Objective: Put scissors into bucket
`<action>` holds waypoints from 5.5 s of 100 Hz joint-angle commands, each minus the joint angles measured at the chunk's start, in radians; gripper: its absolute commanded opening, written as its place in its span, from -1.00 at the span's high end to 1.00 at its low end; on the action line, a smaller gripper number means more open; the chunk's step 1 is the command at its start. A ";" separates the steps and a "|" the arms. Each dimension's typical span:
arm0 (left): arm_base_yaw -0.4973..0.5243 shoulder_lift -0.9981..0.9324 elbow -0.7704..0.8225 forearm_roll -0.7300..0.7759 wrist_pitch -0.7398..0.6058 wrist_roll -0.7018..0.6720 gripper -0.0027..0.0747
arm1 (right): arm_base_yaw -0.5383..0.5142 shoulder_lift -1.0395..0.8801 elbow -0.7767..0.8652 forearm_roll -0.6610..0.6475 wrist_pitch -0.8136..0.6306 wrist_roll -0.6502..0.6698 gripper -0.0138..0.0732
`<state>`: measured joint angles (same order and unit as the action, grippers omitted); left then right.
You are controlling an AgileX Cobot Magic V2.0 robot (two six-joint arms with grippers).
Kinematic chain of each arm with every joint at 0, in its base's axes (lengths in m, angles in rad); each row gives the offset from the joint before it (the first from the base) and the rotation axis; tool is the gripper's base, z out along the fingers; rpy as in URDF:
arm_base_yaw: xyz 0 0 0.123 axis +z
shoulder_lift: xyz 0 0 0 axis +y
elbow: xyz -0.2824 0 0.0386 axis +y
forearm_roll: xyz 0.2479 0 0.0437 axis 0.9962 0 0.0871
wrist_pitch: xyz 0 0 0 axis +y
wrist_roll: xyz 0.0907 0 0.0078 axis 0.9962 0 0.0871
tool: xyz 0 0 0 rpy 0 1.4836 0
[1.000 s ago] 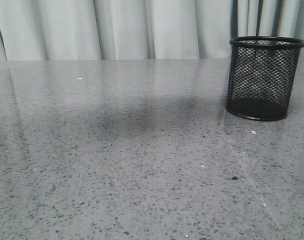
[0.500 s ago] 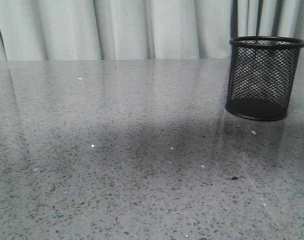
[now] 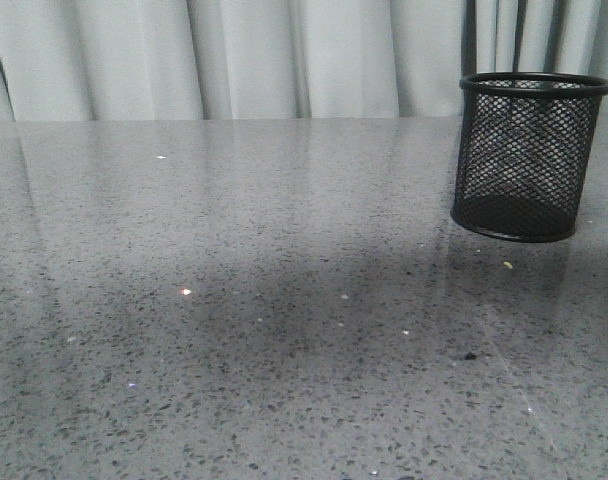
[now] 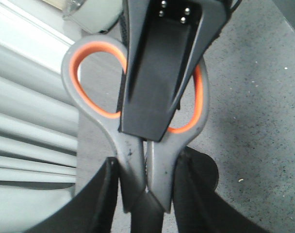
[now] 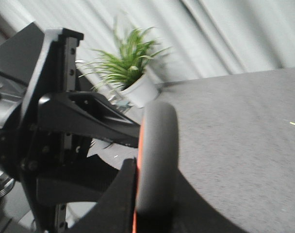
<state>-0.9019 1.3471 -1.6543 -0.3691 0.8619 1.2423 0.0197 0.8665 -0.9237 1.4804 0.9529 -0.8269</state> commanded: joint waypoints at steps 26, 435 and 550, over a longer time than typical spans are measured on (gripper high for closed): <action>-0.009 -0.375 -0.045 0.033 0.013 -0.267 0.58 | -0.014 0.230 -0.409 -0.416 0.044 0.107 0.83; -0.009 -1.172 1.162 0.900 -0.552 -1.449 0.98 | 0.150 -0.837 0.313 -1.181 -0.453 0.435 0.79; 0.559 -1.237 1.551 0.510 -0.908 -1.336 0.98 | 0.150 -0.837 0.314 -1.181 -0.453 0.435 0.79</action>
<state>-0.4025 0.1288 -0.1264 0.1824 0.1109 -0.0843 0.1709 0.0131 -0.5892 0.2979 0.5848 -0.3834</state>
